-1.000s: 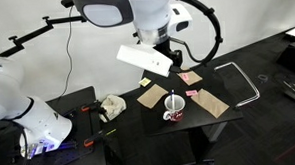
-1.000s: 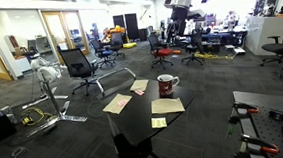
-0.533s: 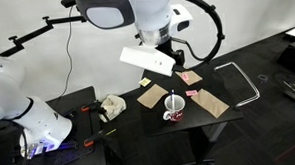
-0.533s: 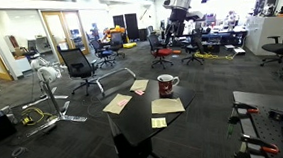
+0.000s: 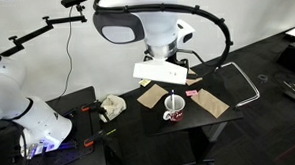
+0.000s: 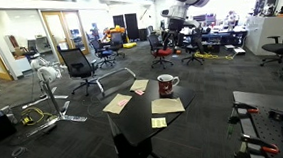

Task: Put the pen on the table

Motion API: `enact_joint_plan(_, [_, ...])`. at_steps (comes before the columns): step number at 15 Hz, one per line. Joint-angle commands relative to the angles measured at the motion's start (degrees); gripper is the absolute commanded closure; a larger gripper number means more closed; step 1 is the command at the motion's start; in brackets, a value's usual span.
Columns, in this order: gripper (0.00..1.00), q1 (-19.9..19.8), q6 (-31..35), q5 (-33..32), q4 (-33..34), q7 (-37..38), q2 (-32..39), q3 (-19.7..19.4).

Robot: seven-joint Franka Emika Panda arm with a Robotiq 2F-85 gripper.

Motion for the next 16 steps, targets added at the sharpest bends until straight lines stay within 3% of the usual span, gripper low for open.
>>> enact_joint_plan(1, [0.00, -2.7, 1.1, 1.2, 1.4, -6.0, 3.4, 2.0])
enact_joint_plan(8, [0.00, -6.2, 5.4, 2.9, 2.1, -11.3, 10.0, 4.5])
enact_joint_plan(15, [0.00, -8.2, 6.6, 0.6, 3.9, -8.8, 15.7, 8.0])
enact_joint_plan(16, [0.00, -8.6, 5.7, 0.6, 2.3, -8.6, 13.9, 8.2])
